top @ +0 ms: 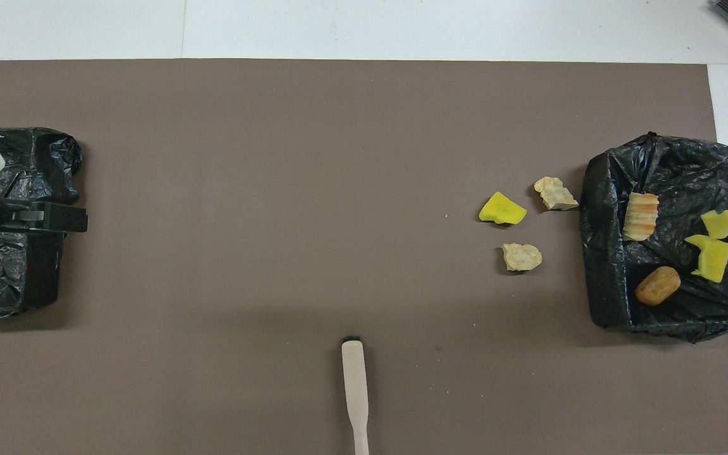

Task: Sweep and dump trash in bin
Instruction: 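Set the empty dustpan down mid-table with the right gripper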

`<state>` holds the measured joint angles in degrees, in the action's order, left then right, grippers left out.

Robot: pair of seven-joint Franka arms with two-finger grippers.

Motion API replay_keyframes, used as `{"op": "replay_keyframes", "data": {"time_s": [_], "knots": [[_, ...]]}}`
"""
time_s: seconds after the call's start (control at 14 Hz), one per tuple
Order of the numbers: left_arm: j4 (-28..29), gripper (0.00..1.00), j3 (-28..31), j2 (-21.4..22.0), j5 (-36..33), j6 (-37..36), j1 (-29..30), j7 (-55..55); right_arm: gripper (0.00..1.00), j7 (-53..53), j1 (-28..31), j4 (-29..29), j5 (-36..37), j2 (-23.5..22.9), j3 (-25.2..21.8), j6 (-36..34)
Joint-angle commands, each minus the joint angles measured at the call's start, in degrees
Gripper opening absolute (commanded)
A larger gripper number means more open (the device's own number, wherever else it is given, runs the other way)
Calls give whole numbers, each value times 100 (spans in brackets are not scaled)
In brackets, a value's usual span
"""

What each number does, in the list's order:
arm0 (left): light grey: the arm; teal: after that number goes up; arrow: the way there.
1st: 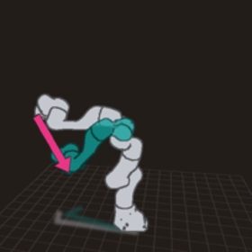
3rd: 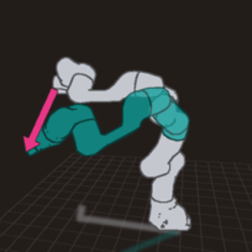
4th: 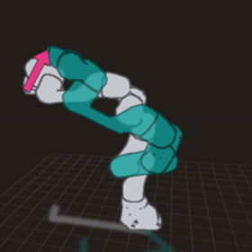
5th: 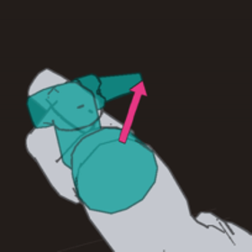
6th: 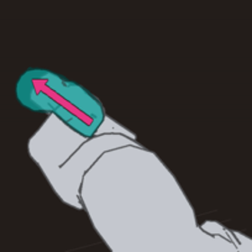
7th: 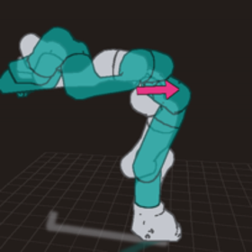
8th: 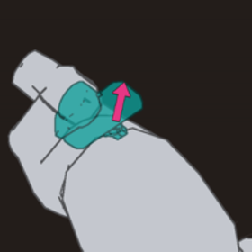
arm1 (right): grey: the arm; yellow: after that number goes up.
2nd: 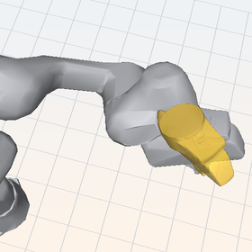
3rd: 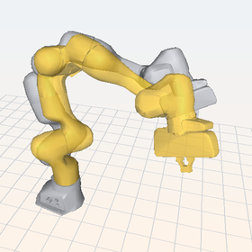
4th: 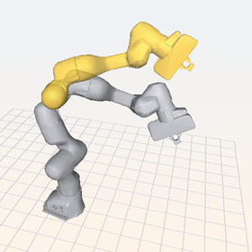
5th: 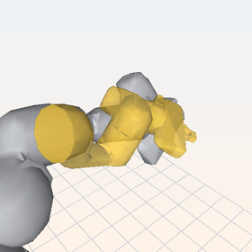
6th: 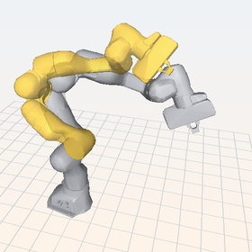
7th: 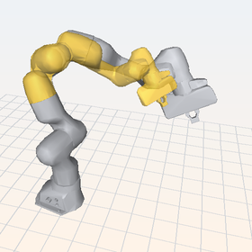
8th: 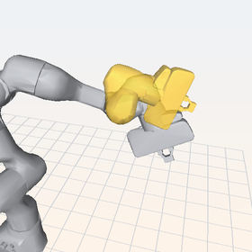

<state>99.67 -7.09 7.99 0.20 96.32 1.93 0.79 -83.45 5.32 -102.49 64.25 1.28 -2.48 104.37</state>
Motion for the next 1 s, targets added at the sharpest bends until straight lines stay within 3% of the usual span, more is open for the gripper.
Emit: {"op": "replay_keyframes", "data": {"time_s": [0.0, 0.22, 0.43, 0.65, 0.93], "knots": [[-876, 100, 732, -490, -91, -735, -788, -18, 0, 101, -40, -78, -130, 258, 55, -145], [-1292, 100, 885, -694, -108, -939, -870, -18, 0, 110, 47, -86, -1350, 258, 20, -285], [-1336, 100, 779, -720, -117, -782, -861, -97, 0, 145, 179, -95, -2581, 258, -68, -364], [-1310, 100, 788, -650, -56, -641, -844, -114, 0, 206, 171, -130, -3425, 276, -68, -417], [-1240, 100, 788, -597, -55, -676, -853, -70, 0, 1372, 13, -209, -3990, 337, 37, -549]]}}
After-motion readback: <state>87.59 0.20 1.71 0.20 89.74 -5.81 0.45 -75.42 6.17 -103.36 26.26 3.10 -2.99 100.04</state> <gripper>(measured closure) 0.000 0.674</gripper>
